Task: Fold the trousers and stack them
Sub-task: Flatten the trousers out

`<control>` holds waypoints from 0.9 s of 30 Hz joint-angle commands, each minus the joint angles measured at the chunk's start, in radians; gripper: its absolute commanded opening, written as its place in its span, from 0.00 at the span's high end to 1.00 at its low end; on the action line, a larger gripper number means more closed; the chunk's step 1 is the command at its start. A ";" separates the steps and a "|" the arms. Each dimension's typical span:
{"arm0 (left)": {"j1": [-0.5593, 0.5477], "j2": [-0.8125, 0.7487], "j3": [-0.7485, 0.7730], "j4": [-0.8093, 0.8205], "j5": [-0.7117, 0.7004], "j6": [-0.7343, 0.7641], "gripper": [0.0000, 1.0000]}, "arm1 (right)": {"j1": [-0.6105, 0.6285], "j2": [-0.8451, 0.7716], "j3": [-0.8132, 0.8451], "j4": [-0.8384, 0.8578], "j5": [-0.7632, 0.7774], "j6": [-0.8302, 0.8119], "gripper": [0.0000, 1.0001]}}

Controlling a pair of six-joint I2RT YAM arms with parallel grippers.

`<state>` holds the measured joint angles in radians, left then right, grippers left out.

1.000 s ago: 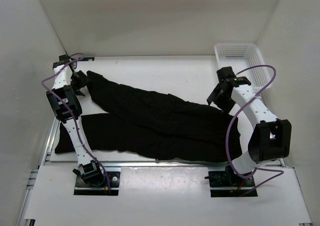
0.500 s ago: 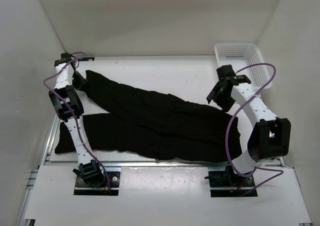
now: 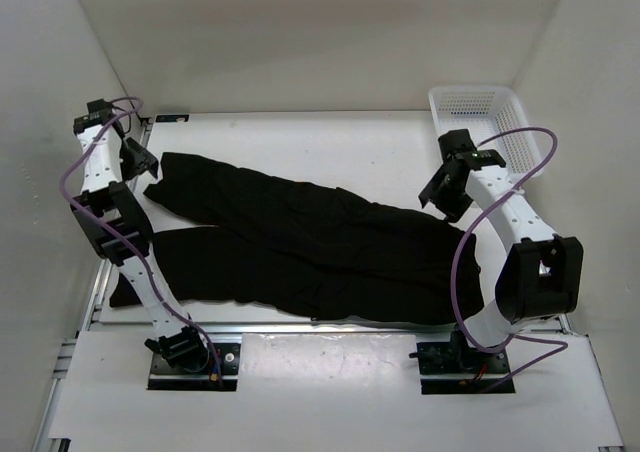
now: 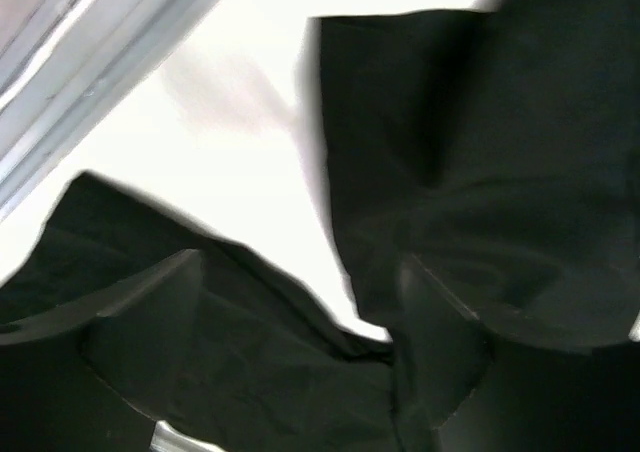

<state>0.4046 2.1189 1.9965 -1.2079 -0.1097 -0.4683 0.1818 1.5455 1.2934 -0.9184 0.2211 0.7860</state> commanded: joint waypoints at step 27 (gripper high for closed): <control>-0.162 0.246 0.110 0.070 0.180 0.040 0.44 | -0.381 0.172 -0.132 0.224 -0.241 0.091 0.61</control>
<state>0.2455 2.3360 2.0495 -1.1633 0.0471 -0.4454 -0.1959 1.6810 1.1007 -0.7193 -0.0326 0.8677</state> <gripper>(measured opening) 0.631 0.463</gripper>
